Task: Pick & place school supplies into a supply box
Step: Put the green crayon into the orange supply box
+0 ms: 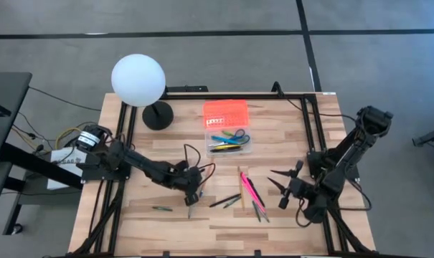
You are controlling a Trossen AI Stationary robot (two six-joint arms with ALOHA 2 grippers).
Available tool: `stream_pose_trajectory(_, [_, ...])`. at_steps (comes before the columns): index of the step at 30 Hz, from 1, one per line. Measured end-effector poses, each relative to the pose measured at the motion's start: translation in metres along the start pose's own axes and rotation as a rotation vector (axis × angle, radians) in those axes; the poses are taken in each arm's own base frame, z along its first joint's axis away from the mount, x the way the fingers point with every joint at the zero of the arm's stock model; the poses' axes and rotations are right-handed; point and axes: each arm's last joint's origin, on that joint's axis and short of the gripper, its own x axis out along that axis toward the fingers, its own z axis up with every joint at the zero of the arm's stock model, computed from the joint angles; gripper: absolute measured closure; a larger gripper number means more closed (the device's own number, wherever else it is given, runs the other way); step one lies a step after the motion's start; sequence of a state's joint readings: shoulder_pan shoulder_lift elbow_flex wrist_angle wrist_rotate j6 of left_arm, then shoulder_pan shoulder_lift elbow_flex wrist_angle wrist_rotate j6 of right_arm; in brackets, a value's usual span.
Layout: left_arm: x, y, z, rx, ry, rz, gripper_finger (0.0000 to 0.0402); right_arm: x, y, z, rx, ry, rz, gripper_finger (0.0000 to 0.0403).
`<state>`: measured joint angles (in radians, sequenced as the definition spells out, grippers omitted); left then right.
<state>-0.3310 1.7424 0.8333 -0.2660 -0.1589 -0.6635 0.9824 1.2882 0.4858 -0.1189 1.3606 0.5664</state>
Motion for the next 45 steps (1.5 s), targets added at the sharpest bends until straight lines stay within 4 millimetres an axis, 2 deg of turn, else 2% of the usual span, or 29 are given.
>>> stream_pose_trajectory(7, [-0.007, 0.002, 0.005, 0.013, 0.149, -0.011, 0.0348, 0.002, 0.005, -0.006, -0.026, 0.007, -0.006, 0.0274])
stream_pose_trajectory(18, [-0.014, 0.003, 0.005, 0.101, 0.259, 0.000, 0.0376, 0.002, 0.007, -0.007, -0.023, 0.006, -0.006, 0.0274])
stream_pose_trajectory(34, [-0.015, 0.005, 0.007, 0.188, 0.223, 0.060, 0.0390, 0.002, 0.007, -0.007, -0.024, 0.007, -0.005, 0.0274])
stream_pose_trajectory(40, [-0.023, 0.002, 0.018, 0.224, 0.219, 0.132, 0.0391, 0.002, 0.007, -0.007, -0.025, 0.007, -0.005, 0.0274])
stream_pose_trajectory(45, [-0.039, -0.005, 0.039, 0.266, 0.169, 0.174, 0.0392, 0.002, 0.007, -0.007, -0.025, 0.008, -0.006, 0.0274])
